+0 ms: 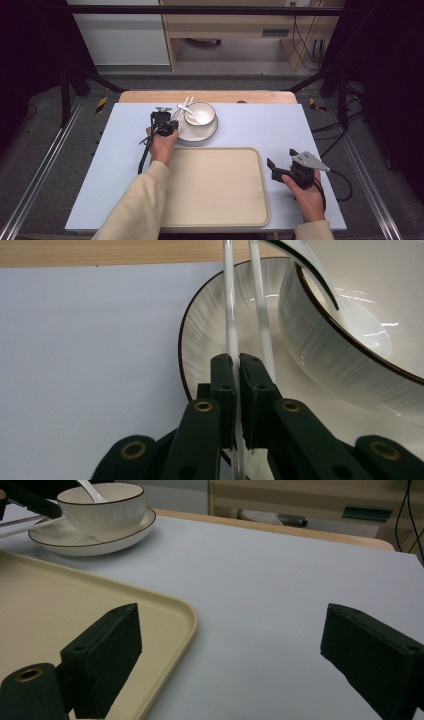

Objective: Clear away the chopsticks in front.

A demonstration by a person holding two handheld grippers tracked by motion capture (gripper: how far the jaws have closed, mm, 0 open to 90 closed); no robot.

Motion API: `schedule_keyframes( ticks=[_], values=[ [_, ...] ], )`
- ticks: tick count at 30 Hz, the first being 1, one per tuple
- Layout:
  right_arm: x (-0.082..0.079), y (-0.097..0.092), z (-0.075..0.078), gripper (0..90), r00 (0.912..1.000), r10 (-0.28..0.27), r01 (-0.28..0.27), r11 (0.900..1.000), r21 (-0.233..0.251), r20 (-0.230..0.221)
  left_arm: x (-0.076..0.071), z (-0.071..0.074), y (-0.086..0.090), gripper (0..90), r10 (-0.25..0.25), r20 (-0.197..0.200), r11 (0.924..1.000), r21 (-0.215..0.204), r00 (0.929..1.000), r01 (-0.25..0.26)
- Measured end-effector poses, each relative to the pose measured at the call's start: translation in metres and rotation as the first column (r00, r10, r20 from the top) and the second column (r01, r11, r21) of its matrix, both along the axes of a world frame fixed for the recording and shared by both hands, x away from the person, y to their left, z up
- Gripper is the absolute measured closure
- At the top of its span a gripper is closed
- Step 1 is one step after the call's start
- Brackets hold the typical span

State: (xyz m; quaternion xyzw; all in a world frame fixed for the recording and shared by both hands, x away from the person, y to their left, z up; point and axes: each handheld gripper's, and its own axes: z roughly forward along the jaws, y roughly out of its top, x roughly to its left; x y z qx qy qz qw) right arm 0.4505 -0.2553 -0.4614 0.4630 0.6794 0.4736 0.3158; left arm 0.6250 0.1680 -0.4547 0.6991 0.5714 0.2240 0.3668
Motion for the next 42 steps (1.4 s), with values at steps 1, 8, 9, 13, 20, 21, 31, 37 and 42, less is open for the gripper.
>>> schedule_keyframes(
  ticks=[1,8,9,13,20,21,31,37,42],
  values=[
    [0.0,0.0,0.0,9.5,1.0,0.0,0.0,1.0,0.0,0.0,0.0,0.0,0.0,85.4,0.0,0.0,1.0,-0.001,1.0,0.0],
    [0.0,0.0,0.0,9.5,1.0,0.001,-0.001,1.0,0.0,0.003,0.0,0.0,0.001,85.4,-0.003,0.003,1.0,0.0,1.0,0.003],
    [0.0,0.0,0.0,9.5,1.0,0.001,-0.001,1.0,0.001,0.0,0.0,0.001,0.001,85.4,-0.004,0.005,1.0,-0.001,1.0,0.004],
    [0.0,0.0,0.0,9.5,1.0,0.001,-0.001,1.0,0.002,0.001,-0.001,0.002,0.001,85.4,-0.007,0.008,1.0,0.005,0.9999,0.007],
    [0.0,0.0,0.0,9.5,1.0,0.002,-0.002,1.0,-0.003,0.002,-0.009,0.009,0.012,85.4,-0.002,0.014,1.0,-0.004,0.9999,0.002],
    [0.0,0.0,0.0,9.5,1.0,0.002,-0.002,1.0,-0.003,0.002,-0.009,0.009,0.012,85.4,-0.002,0.014,1.0,-0.004,0.9999,0.002],
    [0.0,0.002,0.0,9.6,1.0,0.005,-0.005,1.0,-0.004,0.005,-0.028,0.021,0.037,85.4,0.03,0.037,0.9995,-0.015,0.9989,-0.029],
    [0.0,0.003,0.0,9.6,0.9999,0.009,-0.009,0.9999,-0.007,0.005,-0.046,0.022,0.055,85.4,0.053,0.039,0.9982,-0.03,0.9979,-0.051],
    [0.001,0.004,0.0,9.6,0.9999,0.012,-0.012,0.9999,-0.003,0.005,-0.062,0.023,0.066,85.5,0.064,0.04,0.9969,-0.049,0.9971,-0.062]
  ],
)
